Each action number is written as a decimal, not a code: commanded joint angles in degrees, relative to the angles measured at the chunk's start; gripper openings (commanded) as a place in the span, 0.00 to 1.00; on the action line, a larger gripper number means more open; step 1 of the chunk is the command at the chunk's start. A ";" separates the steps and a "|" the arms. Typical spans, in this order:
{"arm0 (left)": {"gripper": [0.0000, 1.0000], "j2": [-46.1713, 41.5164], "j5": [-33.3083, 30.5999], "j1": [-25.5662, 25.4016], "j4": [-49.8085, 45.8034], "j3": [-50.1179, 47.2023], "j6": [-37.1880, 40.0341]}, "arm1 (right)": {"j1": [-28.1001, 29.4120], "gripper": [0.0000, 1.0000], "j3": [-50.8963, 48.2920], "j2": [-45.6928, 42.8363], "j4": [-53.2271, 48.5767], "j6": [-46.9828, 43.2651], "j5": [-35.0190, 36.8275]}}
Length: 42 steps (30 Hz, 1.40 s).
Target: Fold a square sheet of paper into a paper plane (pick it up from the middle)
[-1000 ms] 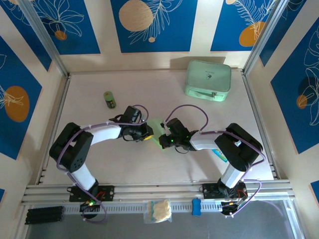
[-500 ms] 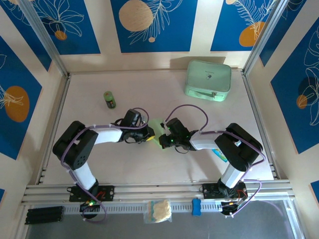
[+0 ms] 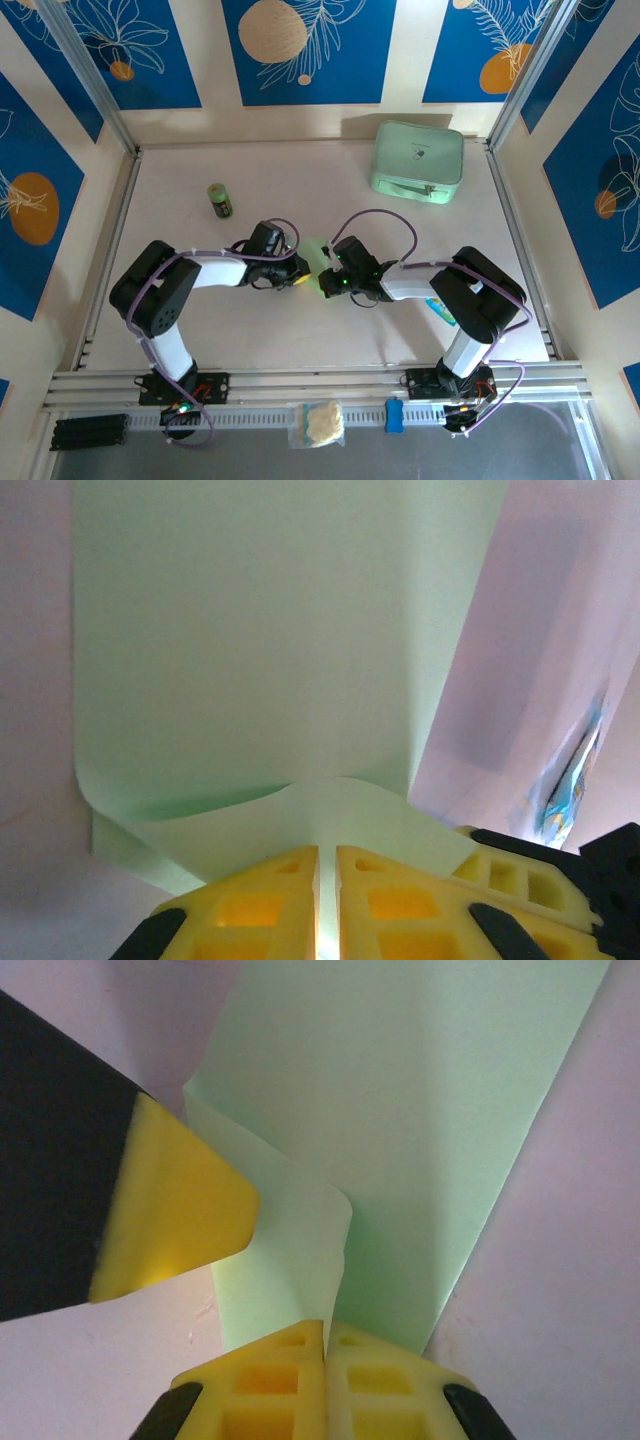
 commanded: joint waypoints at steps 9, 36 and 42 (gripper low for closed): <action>0.13 1.07 -1.67 -0.50 0.05 -1.18 0.70 | -0.51 0.00 0.75 1.49 -3.39 0.77 0.43; 0.10 2.96 -5.94 -0.52 -10.09 0.22 0.07 | -3.62 0.11 3.47 -9.78 -17.25 10.97 -15.71; 0.10 3.31 -6.13 -0.49 -10.04 -0.04 -0.39 | -2.19 0.07 5.93 -5.23 -16.38 10.65 -18.10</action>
